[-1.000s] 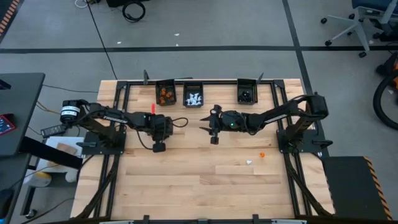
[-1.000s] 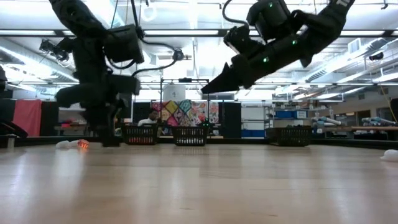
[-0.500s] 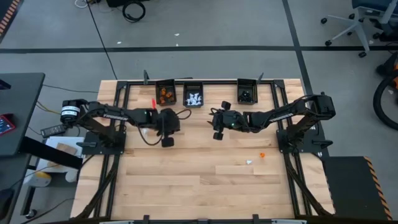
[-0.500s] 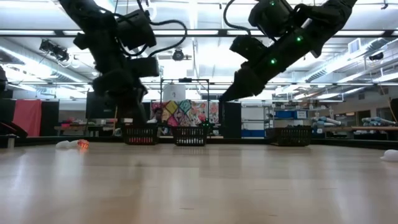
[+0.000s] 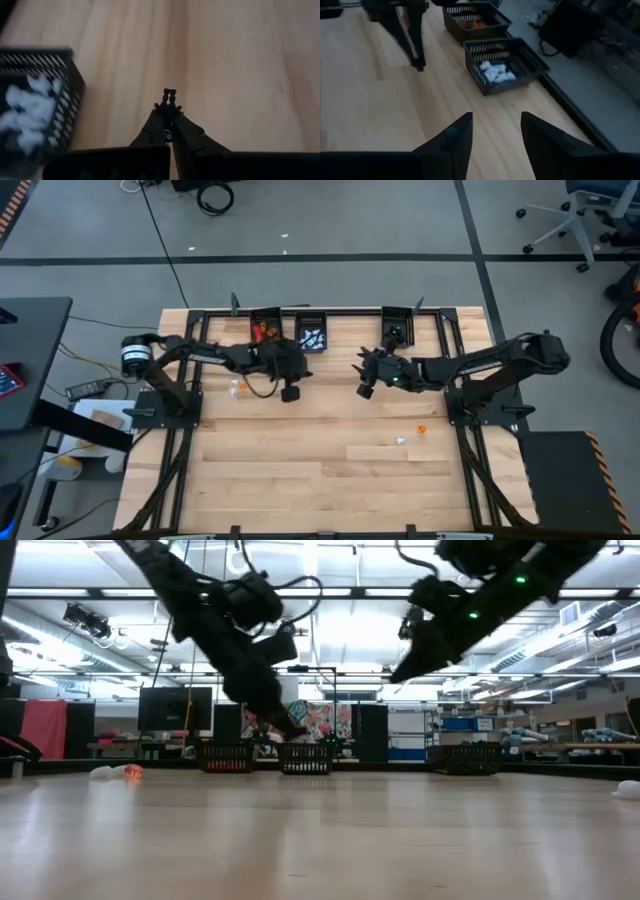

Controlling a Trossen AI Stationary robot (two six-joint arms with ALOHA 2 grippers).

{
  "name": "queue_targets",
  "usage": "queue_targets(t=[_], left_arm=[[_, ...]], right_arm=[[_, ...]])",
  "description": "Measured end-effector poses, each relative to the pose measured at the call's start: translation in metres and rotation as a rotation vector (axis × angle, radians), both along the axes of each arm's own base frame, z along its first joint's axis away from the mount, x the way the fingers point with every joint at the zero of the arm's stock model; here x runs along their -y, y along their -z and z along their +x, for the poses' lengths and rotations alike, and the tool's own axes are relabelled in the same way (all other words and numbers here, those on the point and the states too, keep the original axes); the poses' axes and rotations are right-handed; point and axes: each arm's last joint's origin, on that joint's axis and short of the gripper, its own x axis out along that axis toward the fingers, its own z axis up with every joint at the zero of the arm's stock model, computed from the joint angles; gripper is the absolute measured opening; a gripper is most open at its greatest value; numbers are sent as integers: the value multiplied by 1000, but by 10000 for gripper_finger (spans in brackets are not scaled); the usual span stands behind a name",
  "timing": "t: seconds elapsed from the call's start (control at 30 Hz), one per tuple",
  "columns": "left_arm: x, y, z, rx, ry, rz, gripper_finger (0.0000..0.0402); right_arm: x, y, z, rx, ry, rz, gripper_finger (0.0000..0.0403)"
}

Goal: Sort Halloween decoration
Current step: Put the black voodoo toy into the right black bin

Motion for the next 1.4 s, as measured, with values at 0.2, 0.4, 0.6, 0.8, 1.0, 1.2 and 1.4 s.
queue_targets(t=[0.2,0.4,0.6,0.8,1.0,1.2,1.4], left_arm=[[-18,-9,40,51,40,80,0],[-37,-21,79,97,65,149,0],[-44,-23,102,130,101,186,0],[-55,-28,121,206,107,224,0],[-73,-22,142,264,84,227,0],[-87,-9,169,339,34,203,0],[-98,-3,199,399,1,174,0]], right_arm=[[3,13,-32,98,-19,121,171],[6,12,-56,186,100,111,171],[3,17,-62,143,29,86,171],[7,12,-69,149,167,-22,171],[9,2,-79,190,340,-120,171],[5,-16,-89,285,399,-185,171],[0,-33,-97,372,359,-205,171]])
